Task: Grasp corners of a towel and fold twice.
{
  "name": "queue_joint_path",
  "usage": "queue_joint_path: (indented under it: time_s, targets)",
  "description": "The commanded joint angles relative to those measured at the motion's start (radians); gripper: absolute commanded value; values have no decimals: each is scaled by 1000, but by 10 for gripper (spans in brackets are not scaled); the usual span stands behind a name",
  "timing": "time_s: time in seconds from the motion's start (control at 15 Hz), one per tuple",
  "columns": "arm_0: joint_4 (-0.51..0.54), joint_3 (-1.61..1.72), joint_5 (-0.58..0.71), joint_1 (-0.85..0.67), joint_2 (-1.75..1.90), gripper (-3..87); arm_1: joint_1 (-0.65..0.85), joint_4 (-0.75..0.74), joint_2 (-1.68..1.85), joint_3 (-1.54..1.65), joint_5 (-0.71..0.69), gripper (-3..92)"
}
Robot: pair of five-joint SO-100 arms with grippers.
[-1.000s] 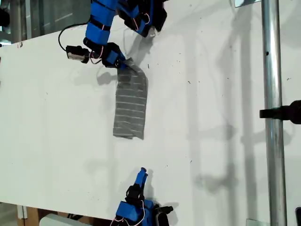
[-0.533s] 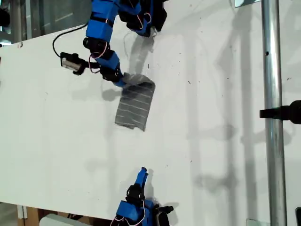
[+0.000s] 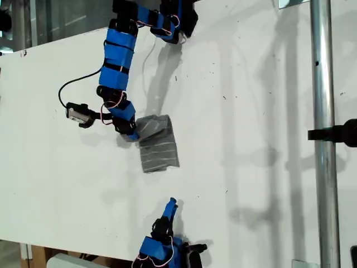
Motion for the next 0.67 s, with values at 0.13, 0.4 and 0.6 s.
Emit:
queue_joint_path:
  time_s: [0.13,0.4,0.6]
  targets:
    - [-26,0,-14,3,6,123,-61,-285,3,-52,-12,185]
    - [-41,23,-12,-9,6,121,-147,-592,175,-49,-6,117]
    - [-71,71,2,-35,8,111,-77,-388,337,158,3,116]
